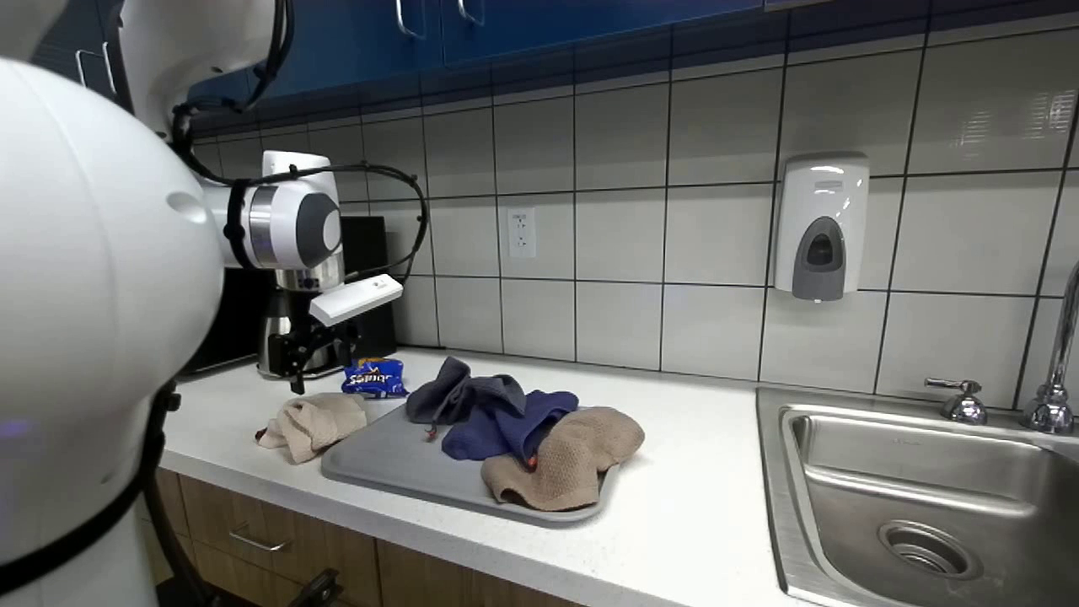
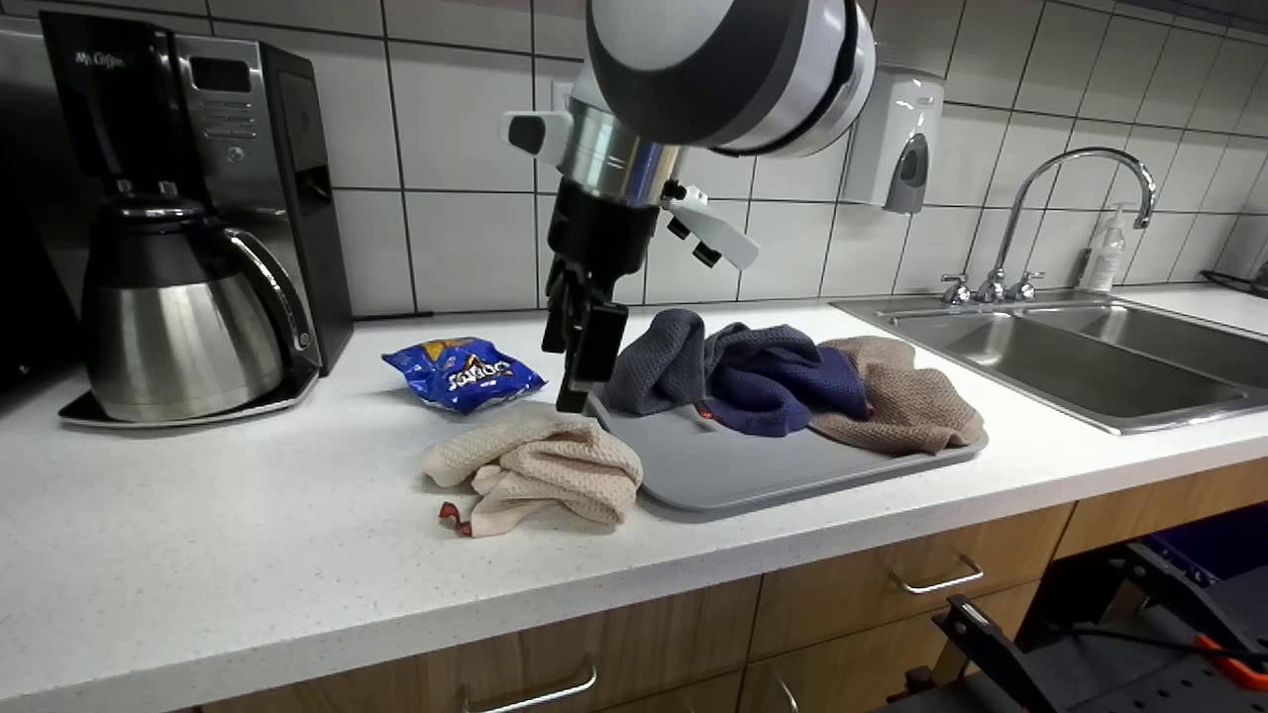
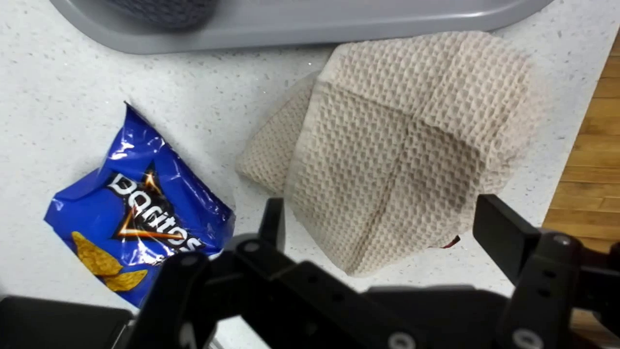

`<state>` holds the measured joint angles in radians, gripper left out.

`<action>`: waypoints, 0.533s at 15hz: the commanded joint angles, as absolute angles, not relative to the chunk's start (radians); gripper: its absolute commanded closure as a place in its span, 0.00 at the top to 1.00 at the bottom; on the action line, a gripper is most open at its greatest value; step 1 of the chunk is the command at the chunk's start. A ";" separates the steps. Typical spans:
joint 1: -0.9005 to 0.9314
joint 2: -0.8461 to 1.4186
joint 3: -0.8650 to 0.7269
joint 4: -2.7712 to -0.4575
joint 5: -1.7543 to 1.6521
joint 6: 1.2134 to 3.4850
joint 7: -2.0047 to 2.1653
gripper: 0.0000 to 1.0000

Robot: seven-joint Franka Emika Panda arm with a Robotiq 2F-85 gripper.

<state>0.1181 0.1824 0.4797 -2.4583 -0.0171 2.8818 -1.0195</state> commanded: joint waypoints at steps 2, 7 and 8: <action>0.079 0.134 0.523 -2.481 0.061 2.821 -1.120 1.00; 0.081 0.165 0.504 -2.467 0.070 2.782 -1.131 1.00; 0.108 0.170 0.477 -2.463 0.076 2.776 -1.133 1.00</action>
